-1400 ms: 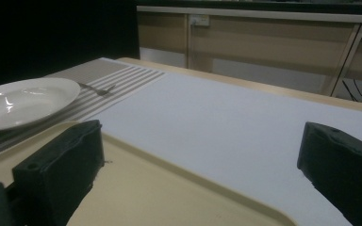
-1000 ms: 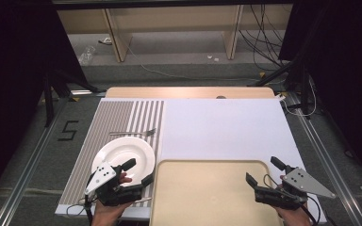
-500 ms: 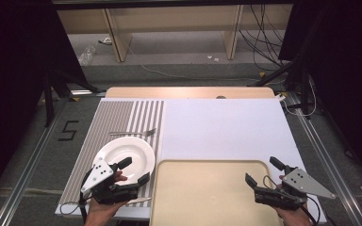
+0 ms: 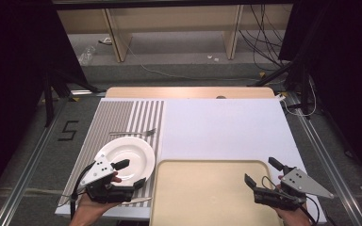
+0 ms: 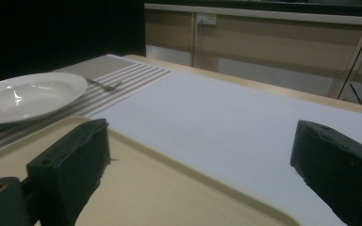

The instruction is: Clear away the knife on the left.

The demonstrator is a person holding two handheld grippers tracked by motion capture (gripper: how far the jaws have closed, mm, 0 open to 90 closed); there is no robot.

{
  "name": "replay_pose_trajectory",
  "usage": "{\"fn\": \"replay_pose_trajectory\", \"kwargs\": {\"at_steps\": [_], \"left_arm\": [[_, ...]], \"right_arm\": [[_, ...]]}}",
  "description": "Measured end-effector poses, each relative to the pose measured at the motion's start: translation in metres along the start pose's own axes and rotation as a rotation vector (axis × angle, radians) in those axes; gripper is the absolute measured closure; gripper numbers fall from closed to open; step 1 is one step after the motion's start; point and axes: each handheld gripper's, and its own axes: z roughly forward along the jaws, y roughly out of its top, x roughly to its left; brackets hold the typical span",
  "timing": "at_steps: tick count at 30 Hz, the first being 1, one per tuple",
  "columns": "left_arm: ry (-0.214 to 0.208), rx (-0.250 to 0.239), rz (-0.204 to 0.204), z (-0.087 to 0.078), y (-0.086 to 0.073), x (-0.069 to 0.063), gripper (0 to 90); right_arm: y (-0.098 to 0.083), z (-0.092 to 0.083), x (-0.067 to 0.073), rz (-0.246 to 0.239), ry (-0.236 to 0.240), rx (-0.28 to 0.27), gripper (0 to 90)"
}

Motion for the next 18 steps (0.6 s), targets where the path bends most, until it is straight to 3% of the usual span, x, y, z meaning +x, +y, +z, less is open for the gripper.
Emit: {"fn": "replay_pose_trajectory", "kwargs": {"at_steps": [3, 6, 10, 18], "left_arm": [[0.004, 0.05, 0.034, 0.0, 0.0, -0.001, 16.5], [0.023, 0.058, 0.062, -0.002, 0.001, -0.002, 16.5], [0.012, 0.073, 0.065, -0.008, 0.004, 0.0, 16.7], [0.019, 0.162, 0.08, -0.011, -0.006, 0.006, 16.5]], "right_arm": [[0.0, 0.0, 0.0, 0.0, 0.003, 0.001, 6.3], [0.0, 0.0, 0.0, -0.001, 0.003, 0.004, 6.4], [-0.001, 0.001, 0.0, 0.005, 0.003, 0.002, 6.5], [-0.001, 0.001, -0.001, 0.011, 0.006, 0.002, 6.7]]}}
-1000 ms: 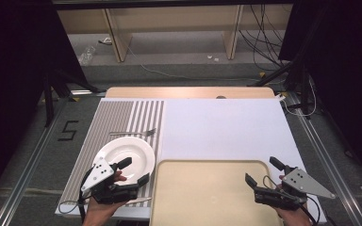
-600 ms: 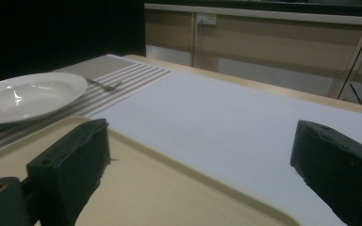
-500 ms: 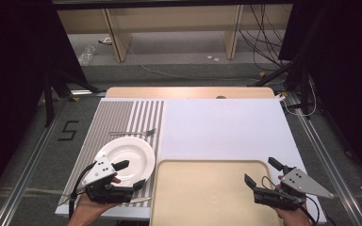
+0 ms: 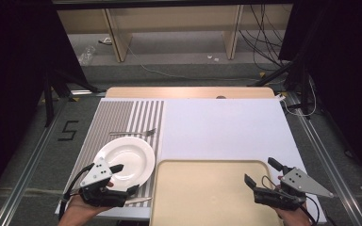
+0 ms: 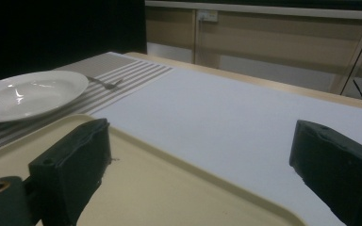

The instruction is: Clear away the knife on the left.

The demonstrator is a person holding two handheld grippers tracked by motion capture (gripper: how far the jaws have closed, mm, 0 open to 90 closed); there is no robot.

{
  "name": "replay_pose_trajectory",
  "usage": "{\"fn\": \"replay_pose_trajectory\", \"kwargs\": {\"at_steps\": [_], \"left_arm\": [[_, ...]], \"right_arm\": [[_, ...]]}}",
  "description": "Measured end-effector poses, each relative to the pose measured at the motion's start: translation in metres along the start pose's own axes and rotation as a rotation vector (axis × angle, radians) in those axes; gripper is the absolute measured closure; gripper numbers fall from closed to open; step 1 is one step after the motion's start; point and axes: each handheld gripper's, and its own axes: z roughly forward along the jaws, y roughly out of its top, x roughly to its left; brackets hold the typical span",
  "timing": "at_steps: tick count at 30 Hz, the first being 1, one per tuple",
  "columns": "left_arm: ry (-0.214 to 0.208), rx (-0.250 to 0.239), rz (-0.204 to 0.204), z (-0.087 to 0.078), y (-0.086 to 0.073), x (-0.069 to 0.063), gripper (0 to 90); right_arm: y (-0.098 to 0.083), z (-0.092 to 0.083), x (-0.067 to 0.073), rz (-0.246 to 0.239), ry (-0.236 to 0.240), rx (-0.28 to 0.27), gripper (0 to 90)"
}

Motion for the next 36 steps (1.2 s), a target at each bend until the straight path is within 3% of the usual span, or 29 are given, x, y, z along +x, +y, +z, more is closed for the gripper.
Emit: {"fn": "replay_pose_trajectory", "kwargs": {"at_steps": [7, 18, 24, 27, 36], "left_arm": [[0.033, 0.063, 0.052, -0.004, -0.006, 0.003, 16.7], [0.059, 0.096, 0.054, -0.012, -0.019, 0.01, 16.6], [0.063, 0.145, 0.052, -0.015, -0.025, 0.013, 17.3], [0.036, 0.17, 0.045, -0.016, -0.028, 0.014, 17.2], [0.021, 0.212, 0.047, -0.017, -0.032, 0.014, 17.9]], "right_arm": [[0.0, -0.001, 0.001, -0.002, 0.004, 0.014, 6.9], [-0.001, 0.0, 0.0, 0.002, 0.008, 0.014, 7.0], [-0.001, 0.0, 0.001, -0.001, 0.017, 0.018, 7.1], [-0.002, 0.0, 0.001, -0.004, 0.017, 0.021, 7.1], [-0.002, 0.0, 0.001, -0.006, 0.025, 0.033, 7.1]]}}
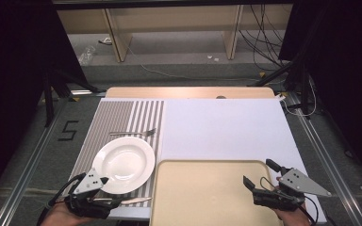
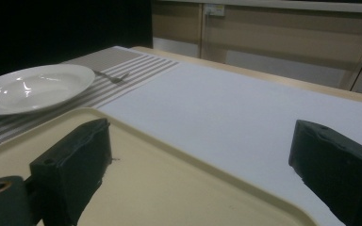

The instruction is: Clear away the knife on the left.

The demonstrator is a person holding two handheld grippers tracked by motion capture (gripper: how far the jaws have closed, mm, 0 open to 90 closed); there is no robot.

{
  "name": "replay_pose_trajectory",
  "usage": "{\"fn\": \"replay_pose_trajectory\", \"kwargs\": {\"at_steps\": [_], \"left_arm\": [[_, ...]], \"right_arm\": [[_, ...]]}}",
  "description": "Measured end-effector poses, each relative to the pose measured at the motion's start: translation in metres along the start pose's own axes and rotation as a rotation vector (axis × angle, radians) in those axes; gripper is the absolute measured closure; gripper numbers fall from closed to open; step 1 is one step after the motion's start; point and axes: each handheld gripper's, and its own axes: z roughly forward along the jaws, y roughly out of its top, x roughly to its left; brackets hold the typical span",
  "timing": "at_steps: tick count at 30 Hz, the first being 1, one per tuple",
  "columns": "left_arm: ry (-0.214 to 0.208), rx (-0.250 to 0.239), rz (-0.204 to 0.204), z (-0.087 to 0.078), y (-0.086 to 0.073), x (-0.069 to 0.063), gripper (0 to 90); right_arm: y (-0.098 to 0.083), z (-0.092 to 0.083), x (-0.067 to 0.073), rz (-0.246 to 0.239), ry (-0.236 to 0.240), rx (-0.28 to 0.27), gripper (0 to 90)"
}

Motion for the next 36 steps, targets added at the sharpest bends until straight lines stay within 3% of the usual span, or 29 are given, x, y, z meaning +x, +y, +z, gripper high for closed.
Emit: {"fn": "replay_pose_trajectory", "kwargs": {"at_steps": [24, 27, 36], "left_arm": [[0.014, 0.127, -0.027, -0.003, -0.019, 0.01, 19.5], [0.021, 0.174, -0.01, -0.004, -0.021, 0.013, 19.4], [0.013, 0.249, -0.033, -0.003, -0.029, 0.02, 21.6]], "right_arm": [[-0.001, 0.002, 0.001, -0.001, 0.009, 0.007, 7.5], [-0.001, 0.002, 0.001, -0.005, 0.009, 0.008, 7.5], [-0.001, 0.003, 0.002, -0.006, 0.013, 0.01, 7.6]]}}
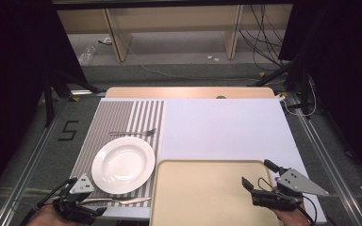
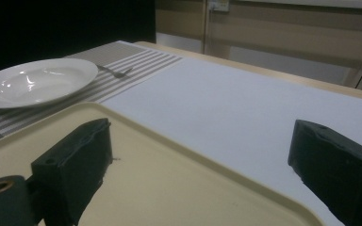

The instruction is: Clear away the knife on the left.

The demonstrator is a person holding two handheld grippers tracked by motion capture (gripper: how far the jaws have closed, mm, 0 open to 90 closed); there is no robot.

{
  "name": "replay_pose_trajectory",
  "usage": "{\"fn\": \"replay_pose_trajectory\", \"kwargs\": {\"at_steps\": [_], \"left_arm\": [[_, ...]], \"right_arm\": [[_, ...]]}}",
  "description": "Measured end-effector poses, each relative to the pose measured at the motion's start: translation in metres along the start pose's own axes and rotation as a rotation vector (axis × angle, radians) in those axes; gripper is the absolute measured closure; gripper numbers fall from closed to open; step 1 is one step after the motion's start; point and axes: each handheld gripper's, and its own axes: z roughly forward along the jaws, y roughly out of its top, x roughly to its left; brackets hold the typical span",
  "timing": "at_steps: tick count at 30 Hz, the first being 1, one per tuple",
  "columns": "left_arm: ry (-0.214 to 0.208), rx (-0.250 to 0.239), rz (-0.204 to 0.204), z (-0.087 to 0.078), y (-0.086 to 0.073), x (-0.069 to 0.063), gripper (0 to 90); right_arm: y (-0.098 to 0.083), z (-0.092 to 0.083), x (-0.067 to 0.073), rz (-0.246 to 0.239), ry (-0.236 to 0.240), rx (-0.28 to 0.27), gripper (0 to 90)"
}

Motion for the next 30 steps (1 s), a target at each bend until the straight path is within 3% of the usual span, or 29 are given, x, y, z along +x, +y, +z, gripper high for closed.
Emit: {"fn": "replay_pose_trajectory", "kwargs": {"at_steps": [4, 15, 30], "left_arm": [[-0.008, 0.049, 0.001, 0.009, 0.001, 0.006, 23.5], [-0.039, 0.103, 0.016, 0.025, 0.003, 0.013, 30.4], [-0.066, 0.118, 0.028, 0.034, 0.009, 0.018, 42.4]], "right_arm": [[0.0, -0.001, 0.0, -0.003, 0.002, 0.014, 7.6], [0.0, 0.001, 0.001, -0.001, 0.011, 0.008, 7.8], [-0.001, 0.001, 0.001, -0.006, 0.013, 0.018, 8.1]]}}
